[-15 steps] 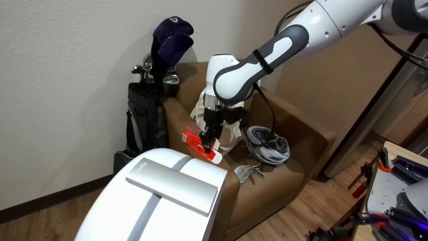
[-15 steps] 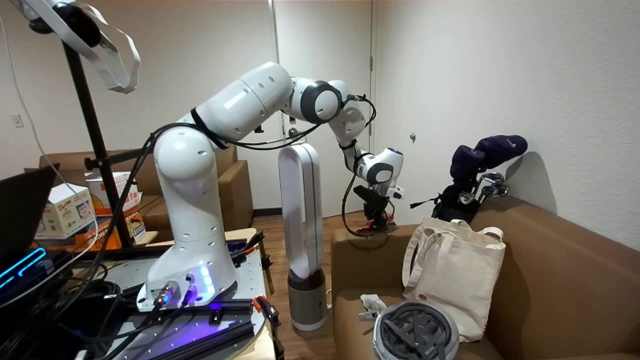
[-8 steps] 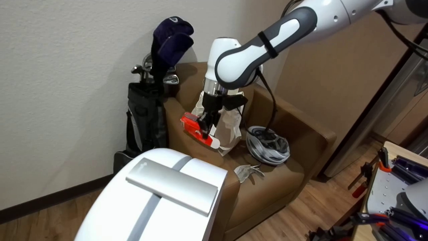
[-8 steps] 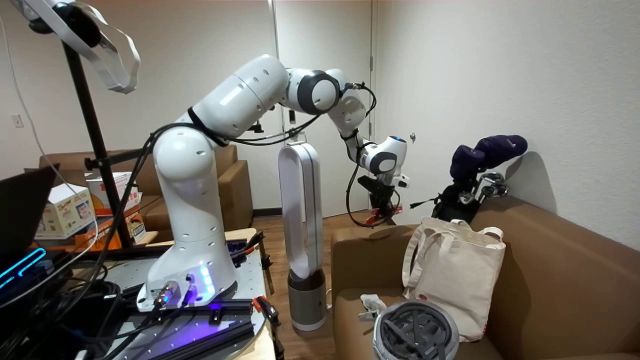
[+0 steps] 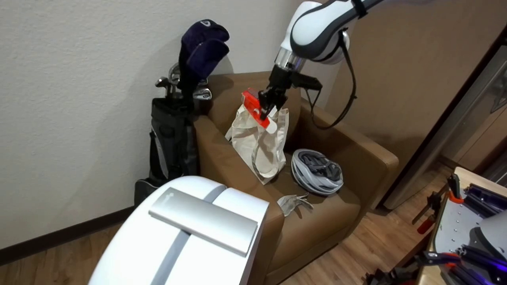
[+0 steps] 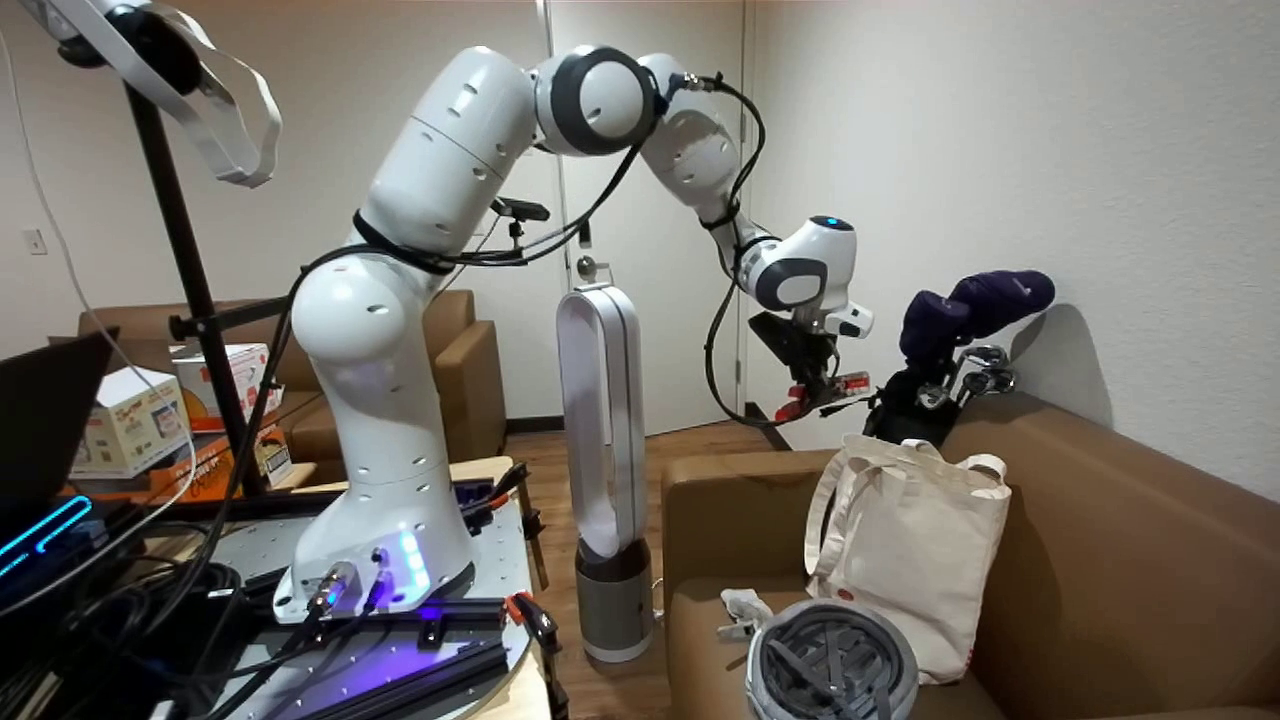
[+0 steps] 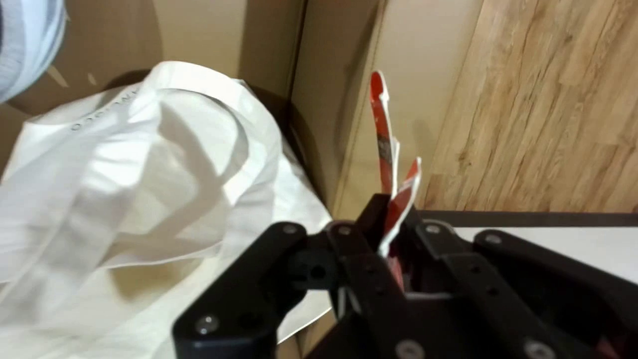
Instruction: Put the orange box on the other armrest of the couch
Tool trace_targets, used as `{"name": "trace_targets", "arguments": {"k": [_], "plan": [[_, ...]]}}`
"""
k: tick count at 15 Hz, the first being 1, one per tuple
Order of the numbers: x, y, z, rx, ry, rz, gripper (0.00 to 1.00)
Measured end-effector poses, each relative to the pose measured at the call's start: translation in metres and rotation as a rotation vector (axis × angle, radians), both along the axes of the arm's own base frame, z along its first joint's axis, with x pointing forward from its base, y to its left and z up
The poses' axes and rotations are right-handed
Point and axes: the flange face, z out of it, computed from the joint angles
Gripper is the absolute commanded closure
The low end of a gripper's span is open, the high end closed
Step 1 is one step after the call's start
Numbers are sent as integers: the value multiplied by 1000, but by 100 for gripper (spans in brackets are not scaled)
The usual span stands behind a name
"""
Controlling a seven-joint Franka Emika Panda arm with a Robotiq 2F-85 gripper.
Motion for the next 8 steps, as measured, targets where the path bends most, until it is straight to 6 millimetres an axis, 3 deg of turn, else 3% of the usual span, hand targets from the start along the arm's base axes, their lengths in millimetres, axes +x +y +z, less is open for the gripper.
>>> {"name": "trace_targets", "arguments": {"k": [4, 8], "plan": [[-26, -93, 33, -17, 11, -130, 94], [-62, -178, 47, -18, 62, -202, 94]]}}
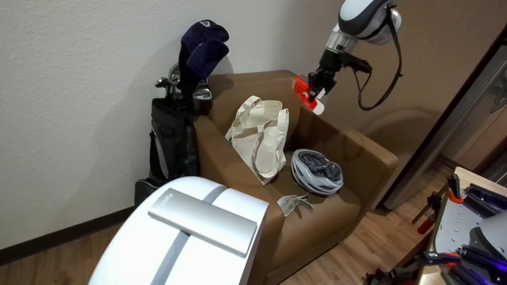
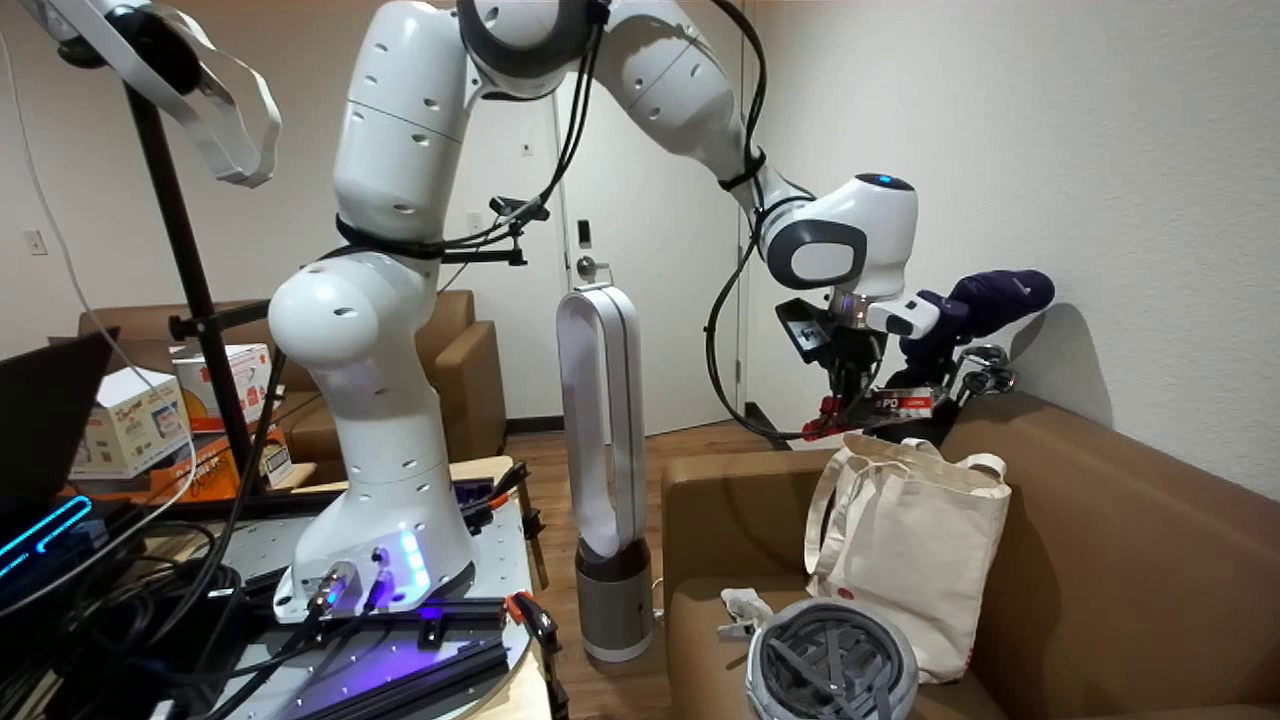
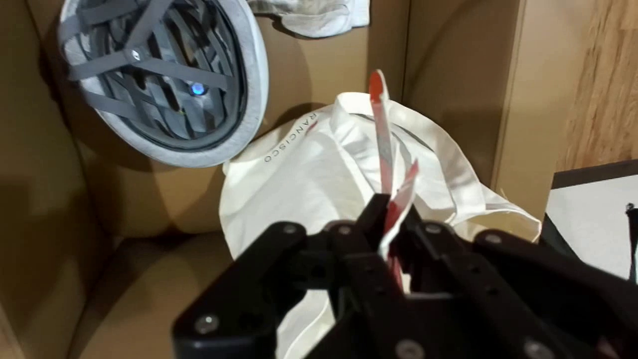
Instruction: Put the orange box on the other armrest of the couch
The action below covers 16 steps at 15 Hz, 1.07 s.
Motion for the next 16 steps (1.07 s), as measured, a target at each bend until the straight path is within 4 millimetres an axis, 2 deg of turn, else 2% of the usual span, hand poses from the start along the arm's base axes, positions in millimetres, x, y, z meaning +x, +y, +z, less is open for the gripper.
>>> {"name": "trace_targets", "arguments": {"k": [2, 7, 9, 10, 13, 16], "plan": [[-13, -24, 5, 16, 0, 17, 93], [-17, -22, 7, 13, 6, 47, 93], [-19, -33, 4, 26, 56, 56, 94], [-20, -44, 2, 41, 89, 61, 94], [-29, -97, -6, 93, 193, 82, 94], [-38, -147, -22, 97, 298, 125, 94]]}}
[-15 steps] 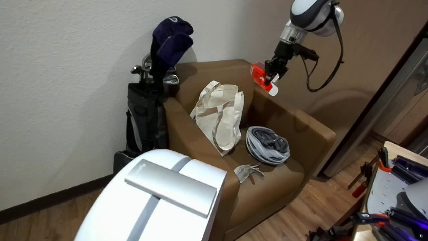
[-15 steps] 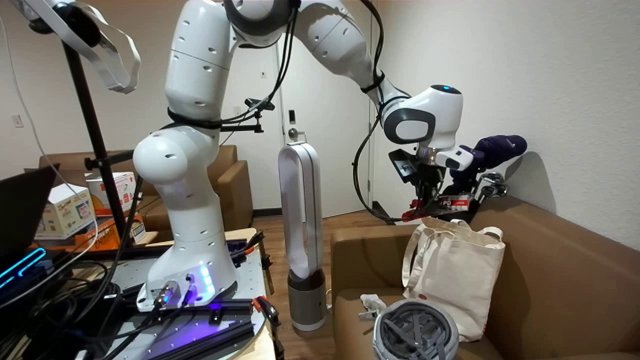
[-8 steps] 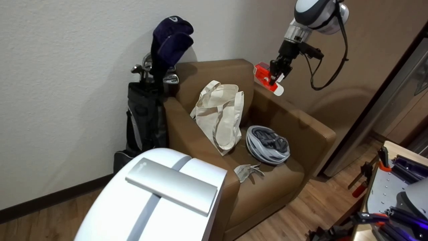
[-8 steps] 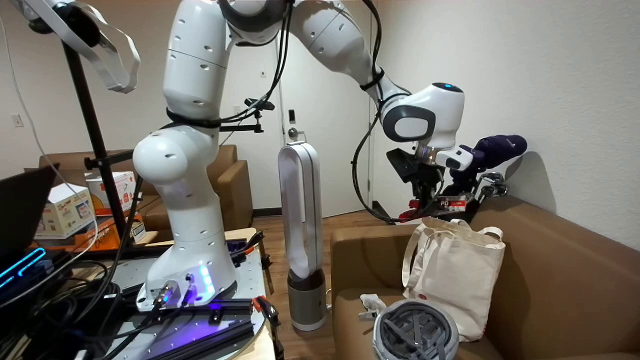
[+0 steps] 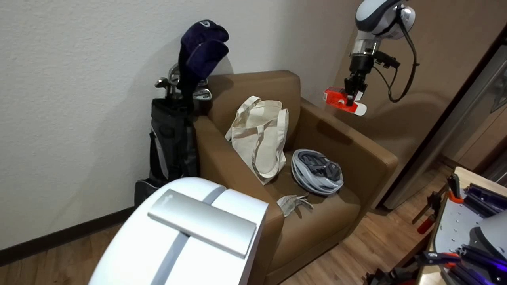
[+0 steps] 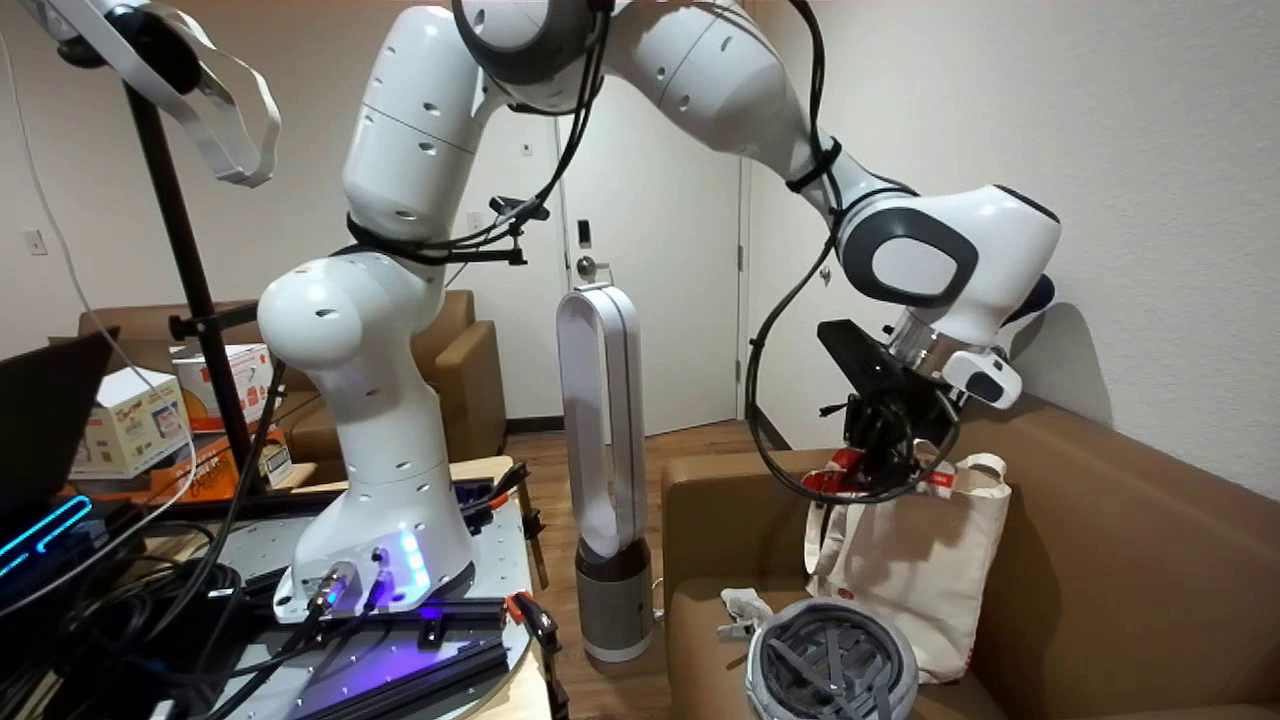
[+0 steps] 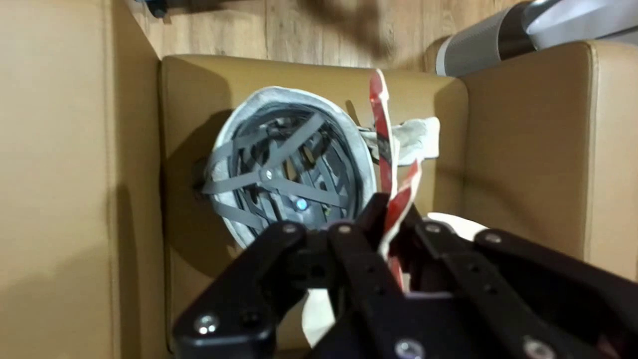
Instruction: Put the orange box on the other armrest of the couch
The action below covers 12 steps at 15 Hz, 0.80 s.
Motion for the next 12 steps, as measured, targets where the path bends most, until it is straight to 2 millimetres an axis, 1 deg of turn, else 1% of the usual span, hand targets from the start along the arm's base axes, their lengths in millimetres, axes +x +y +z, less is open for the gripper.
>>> {"name": "trace_targets", "arguments": {"k": [2, 4, 6, 8, 12], "plan": [[-4, -23, -17, -15, 64, 43, 94], [-4, -40, -34, -58, 114, 81, 94], [-1, -54, -47, -95, 138, 99, 93], [-1, -57, -52, -96, 145, 98, 93], [2, -56, -52, -96, 128, 93, 93]]}}
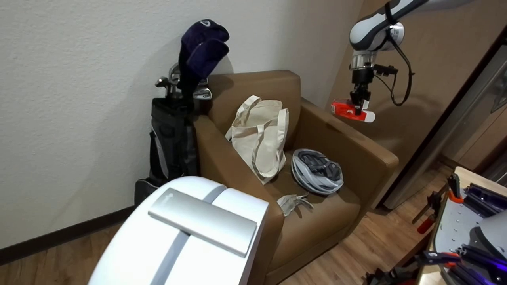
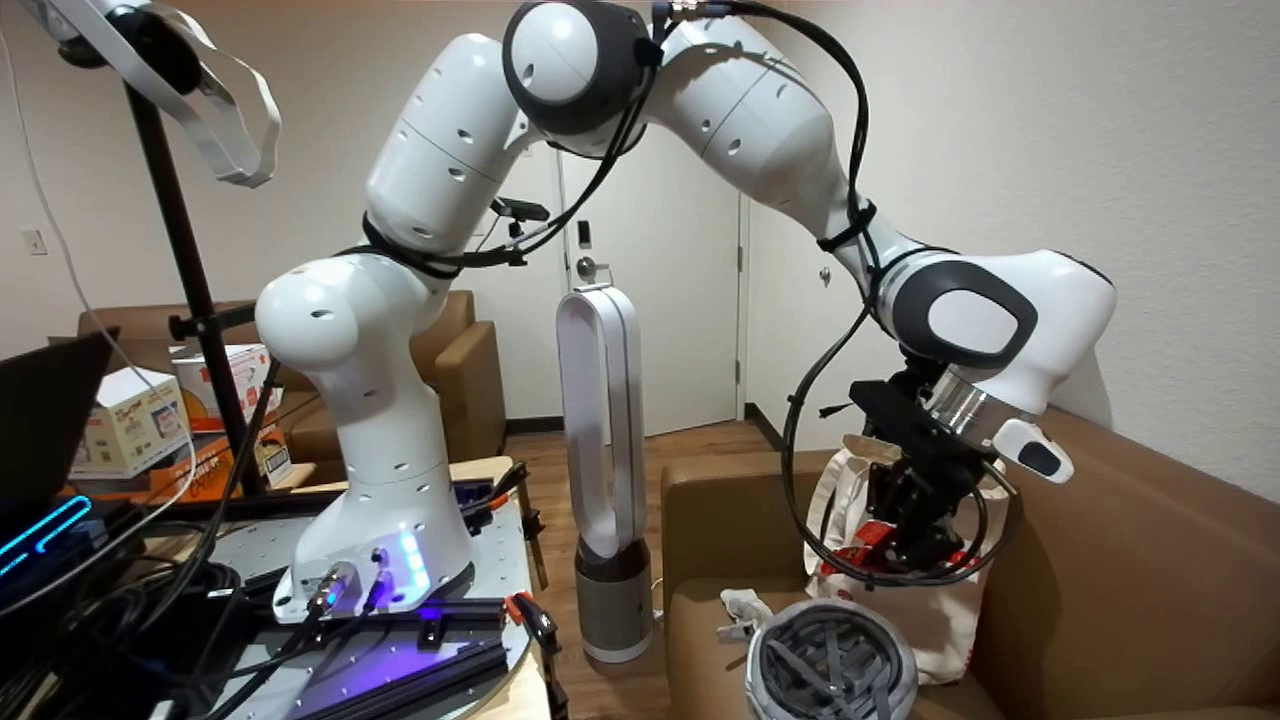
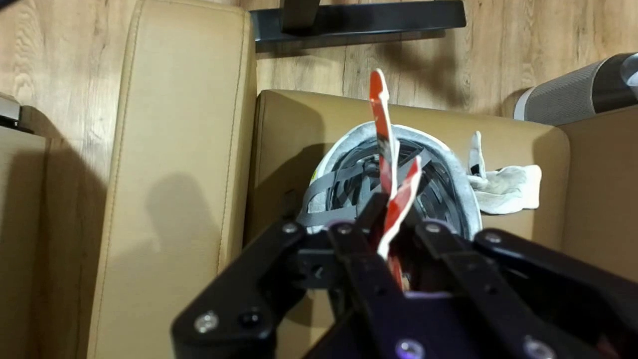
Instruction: Put the orange box on the other armrest of the couch
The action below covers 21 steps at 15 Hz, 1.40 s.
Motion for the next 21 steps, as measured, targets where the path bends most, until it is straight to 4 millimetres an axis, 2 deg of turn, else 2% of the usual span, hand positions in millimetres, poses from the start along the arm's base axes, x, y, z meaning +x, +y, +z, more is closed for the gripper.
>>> {"name": "trace_targets", "arguments": {"k": [2, 7, 10, 15, 21], "plan": [[-1, -9, -3, -2, -30, -28, 94], [-12, -55, -20, -42, -124, -128, 93], [-15, -74, -32, -91, -176, -150, 93], [-16, -87, -54, -169, -217, -122, 94], [-29, -95, -86, -190, -173, -117, 94]]}}
